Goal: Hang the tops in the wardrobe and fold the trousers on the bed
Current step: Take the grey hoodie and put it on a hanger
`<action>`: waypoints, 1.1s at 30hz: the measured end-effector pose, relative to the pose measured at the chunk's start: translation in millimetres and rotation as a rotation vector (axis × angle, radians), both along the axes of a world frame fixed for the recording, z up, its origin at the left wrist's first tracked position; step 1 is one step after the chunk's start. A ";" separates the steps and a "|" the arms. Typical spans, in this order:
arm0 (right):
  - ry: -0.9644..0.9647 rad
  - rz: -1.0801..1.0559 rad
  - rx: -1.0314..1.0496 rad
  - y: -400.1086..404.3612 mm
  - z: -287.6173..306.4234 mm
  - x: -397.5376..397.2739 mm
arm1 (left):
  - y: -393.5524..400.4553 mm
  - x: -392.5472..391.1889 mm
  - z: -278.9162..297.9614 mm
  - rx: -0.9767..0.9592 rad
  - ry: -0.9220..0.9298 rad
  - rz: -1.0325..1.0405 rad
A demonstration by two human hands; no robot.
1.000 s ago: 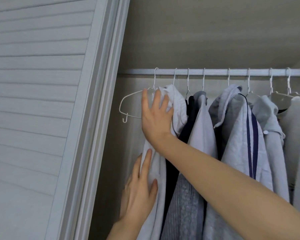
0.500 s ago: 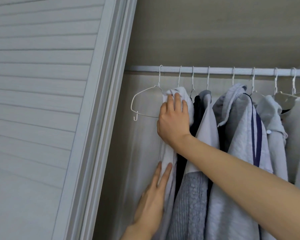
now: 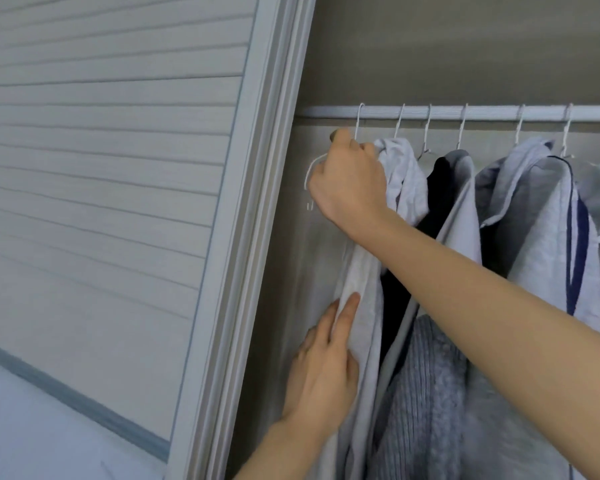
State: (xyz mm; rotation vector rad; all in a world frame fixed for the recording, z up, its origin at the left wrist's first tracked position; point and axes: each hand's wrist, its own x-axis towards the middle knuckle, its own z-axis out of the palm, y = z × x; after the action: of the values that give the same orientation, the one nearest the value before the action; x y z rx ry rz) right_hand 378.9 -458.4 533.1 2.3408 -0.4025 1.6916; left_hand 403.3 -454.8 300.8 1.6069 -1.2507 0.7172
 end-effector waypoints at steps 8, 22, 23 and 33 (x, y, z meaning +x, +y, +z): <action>0.020 0.202 -0.018 8.9 -55.4 -68.8 | 64.5 -39.5 -13.5 0.106 -0.003 0.212; 0.248 0.763 0.043 108.8 -195.4 -236.6 | 256.0 -268.5 -76.1 0.049 0.247 0.939; 0.278 0.826 0.046 122.6 -203.5 -248.9 | 273.6 -290.6 -80.9 0.054 0.268 0.994; 0.548 1.492 -0.079 338.5 -310.9 -426.8 | 468.9 -587.6 -188.3 -0.041 0.545 1.702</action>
State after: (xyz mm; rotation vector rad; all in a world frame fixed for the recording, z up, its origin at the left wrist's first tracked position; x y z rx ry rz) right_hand -48.0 -119.9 222.2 2.9559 1.8248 1.0776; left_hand -184.3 14.2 112.5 2.3655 0.7898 1.0748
